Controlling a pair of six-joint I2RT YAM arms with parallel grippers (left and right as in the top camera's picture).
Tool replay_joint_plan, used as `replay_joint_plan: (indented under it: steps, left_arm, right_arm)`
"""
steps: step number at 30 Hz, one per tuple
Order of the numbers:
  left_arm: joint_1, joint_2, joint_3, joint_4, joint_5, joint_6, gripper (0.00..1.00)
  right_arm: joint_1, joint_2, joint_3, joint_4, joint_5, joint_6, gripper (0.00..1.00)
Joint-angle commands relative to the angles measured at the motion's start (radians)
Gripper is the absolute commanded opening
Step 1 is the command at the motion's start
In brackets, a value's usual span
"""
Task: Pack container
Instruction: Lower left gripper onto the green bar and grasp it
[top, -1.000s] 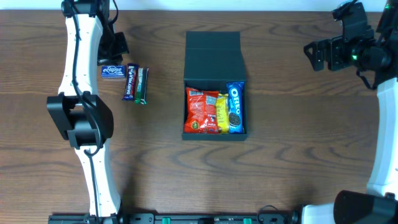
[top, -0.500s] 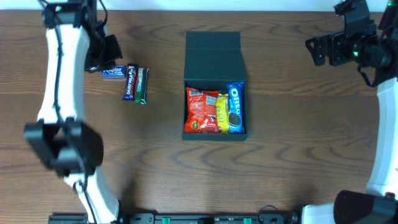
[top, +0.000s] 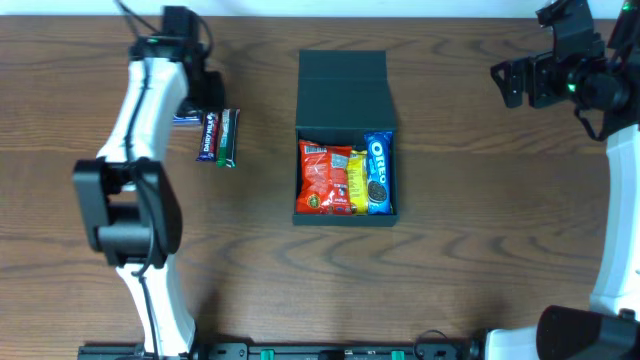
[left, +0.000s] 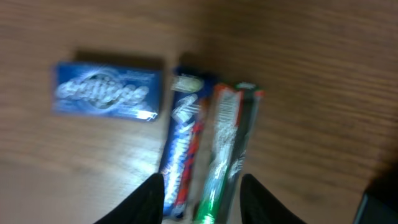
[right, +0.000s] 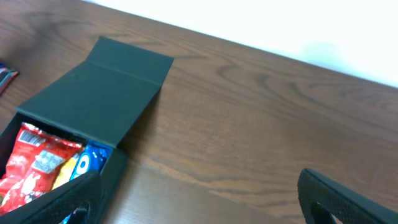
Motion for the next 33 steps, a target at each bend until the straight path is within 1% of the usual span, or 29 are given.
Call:
replay_joint_plan:
  steps: [1, 10, 12, 18, 19, 33]
  left_arm:
    - [-0.033, 0.04, -0.002, 0.017, -0.007, 0.083, 0.41]
    - [-0.055, 0.106, -0.002, 0.048, -0.011, 0.103, 0.41]
    - [-0.055, 0.117, -0.002, 0.054, -0.012, 0.103, 0.44]
    - [-0.055, 0.124, -0.002, 0.069, -0.019, 0.11, 0.56]
    - [-0.054, 0.124, -0.002, 0.071, -0.019, 0.11, 0.57]
    - [-0.052, 0.169, -0.003, 0.102, -0.019, 0.109, 0.57]
  right_arm:
    - [-0.006, 0.0, 0.001, -0.011, -0.004, -0.012, 0.99]
    - [-0.006, 0.0, 0.001, -0.025, -0.004, -0.012, 0.99]
    - [-0.006, 0.0, 0.001, -0.025, -0.004, -0.013, 0.99]
    - [-0.006, 0.0, 0.001, -0.024, -0.004, -0.013, 0.99]
    - [-0.006, 0.0, 0.001, -0.023, -0.004, -0.013, 0.99]
    - [-0.006, 0.0, 0.001, -0.023, -0.004, -0.013, 0.99]
